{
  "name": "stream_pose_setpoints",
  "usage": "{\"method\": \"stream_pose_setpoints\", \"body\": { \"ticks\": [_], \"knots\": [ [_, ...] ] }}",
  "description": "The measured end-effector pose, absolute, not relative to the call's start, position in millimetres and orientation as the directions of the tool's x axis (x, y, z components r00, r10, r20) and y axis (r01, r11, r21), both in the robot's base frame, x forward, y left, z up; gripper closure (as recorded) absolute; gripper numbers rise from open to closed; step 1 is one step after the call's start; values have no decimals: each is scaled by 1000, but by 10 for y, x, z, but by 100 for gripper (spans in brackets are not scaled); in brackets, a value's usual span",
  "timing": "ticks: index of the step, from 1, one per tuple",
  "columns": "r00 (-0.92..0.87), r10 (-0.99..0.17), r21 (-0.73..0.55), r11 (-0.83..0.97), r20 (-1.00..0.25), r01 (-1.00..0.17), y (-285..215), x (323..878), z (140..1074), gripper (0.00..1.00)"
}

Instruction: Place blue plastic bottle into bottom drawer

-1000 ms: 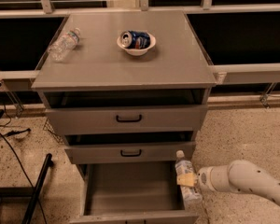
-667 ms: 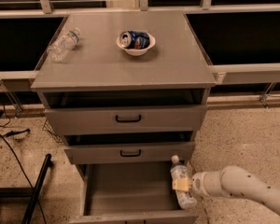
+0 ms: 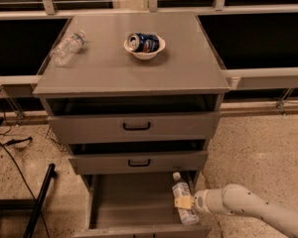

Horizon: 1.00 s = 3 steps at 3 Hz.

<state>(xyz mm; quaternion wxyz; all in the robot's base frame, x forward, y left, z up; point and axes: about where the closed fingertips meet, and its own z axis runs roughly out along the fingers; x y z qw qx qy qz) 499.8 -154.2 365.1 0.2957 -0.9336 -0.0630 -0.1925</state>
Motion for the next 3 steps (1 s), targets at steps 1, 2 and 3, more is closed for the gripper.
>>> {"method": "stream_pose_setpoints", "body": {
  "ticks": [1,2,3],
  "knots": [
    [916,10,-535,-809,401,243,-1459,5044,3395,100],
    [916,26,-542,-800,400,259,-1327,5108,2995,100],
    [916,26,-542,-800,400,259,-1327,5108,2995,100]
  ]
}}
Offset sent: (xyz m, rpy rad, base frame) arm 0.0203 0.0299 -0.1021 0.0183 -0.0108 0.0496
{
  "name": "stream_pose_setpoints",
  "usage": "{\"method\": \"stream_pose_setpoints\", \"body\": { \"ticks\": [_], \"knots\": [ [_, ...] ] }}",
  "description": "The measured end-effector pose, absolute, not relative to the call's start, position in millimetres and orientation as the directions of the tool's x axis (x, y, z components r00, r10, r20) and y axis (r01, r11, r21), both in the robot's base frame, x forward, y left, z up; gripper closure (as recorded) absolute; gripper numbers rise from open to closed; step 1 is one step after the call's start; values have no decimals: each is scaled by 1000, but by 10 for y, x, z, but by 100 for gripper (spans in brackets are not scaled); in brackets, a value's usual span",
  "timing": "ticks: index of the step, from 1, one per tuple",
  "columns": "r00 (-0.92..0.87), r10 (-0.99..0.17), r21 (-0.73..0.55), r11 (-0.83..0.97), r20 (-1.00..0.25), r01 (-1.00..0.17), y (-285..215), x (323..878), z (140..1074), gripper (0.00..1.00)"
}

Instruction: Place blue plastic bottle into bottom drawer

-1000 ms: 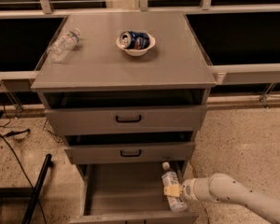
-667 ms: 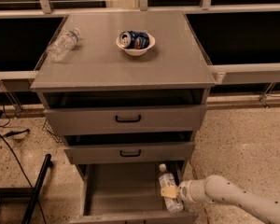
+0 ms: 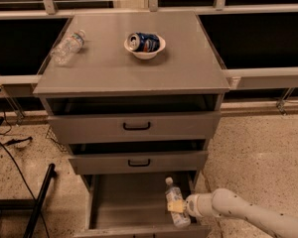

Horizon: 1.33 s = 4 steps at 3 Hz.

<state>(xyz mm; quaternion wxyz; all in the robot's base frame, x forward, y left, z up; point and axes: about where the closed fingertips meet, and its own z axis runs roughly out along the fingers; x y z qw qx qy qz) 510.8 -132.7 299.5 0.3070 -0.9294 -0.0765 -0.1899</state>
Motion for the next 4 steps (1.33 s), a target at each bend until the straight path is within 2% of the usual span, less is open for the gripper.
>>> {"method": "stream_pose_setpoints", "body": {
  "ticks": [4],
  "knots": [
    [893,55,-544,-776,446,319,-1072,5450,2480,100]
  ]
}}
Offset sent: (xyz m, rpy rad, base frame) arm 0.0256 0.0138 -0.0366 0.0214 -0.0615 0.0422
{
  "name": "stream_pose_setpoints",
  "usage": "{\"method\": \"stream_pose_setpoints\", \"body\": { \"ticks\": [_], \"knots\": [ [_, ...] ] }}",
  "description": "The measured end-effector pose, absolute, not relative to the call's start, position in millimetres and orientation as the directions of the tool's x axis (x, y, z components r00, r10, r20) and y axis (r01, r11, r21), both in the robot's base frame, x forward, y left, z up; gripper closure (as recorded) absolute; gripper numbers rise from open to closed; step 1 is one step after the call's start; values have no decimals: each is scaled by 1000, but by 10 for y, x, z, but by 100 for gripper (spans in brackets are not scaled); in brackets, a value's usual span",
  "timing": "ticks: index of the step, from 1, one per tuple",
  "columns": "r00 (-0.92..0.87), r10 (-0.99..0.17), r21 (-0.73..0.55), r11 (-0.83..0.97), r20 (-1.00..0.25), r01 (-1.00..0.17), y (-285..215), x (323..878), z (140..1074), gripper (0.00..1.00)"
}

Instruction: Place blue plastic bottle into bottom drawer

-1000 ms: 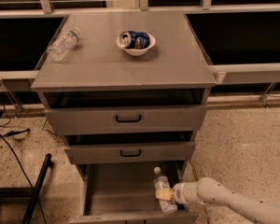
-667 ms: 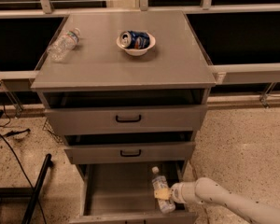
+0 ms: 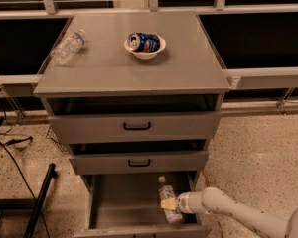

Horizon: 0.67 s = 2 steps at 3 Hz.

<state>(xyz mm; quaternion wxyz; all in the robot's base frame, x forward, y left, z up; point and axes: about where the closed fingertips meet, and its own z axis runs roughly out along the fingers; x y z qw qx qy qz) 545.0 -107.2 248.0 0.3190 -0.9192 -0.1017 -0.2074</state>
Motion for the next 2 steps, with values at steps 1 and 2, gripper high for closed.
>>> {"method": "stream_pose_setpoints", "body": {
  "ticks": [1,2],
  "knots": [
    [896,58,-546,-775,440,318,-975,5584,2268,100],
    [897,57,-548,-774,439,317,-886,5704,2057,100]
  ]
}}
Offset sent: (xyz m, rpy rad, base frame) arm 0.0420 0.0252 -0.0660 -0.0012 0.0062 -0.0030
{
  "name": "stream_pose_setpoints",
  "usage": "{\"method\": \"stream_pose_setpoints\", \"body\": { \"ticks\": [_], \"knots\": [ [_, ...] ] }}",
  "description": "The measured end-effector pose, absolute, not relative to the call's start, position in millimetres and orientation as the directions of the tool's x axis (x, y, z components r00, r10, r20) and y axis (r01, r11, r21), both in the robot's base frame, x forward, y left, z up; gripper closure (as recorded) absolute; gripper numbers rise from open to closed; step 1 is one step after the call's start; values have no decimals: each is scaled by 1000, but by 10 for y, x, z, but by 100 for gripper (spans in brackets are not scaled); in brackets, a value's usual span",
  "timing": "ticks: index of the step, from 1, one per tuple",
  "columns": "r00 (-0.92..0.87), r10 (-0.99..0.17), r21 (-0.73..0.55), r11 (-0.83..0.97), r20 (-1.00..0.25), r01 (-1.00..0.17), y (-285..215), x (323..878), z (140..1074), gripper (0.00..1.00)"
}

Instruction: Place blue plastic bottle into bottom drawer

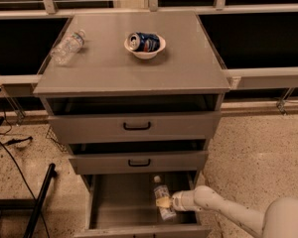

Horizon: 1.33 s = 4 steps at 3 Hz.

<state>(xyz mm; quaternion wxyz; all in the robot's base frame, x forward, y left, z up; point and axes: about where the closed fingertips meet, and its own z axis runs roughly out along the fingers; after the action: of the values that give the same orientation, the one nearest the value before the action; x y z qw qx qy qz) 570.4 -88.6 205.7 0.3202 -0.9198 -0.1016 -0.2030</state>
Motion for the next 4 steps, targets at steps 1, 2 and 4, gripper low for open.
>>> {"method": "stream_pose_setpoints", "body": {
  "ticks": [1,2,4],
  "knots": [
    [898,65,-541,-778,435,318,-802,5761,1838,100],
    [897,83,-523,-787,433,326,-721,5770,1651,100],
    [886,128,-470,-808,446,354,-603,5743,1439,100]
  ]
}}
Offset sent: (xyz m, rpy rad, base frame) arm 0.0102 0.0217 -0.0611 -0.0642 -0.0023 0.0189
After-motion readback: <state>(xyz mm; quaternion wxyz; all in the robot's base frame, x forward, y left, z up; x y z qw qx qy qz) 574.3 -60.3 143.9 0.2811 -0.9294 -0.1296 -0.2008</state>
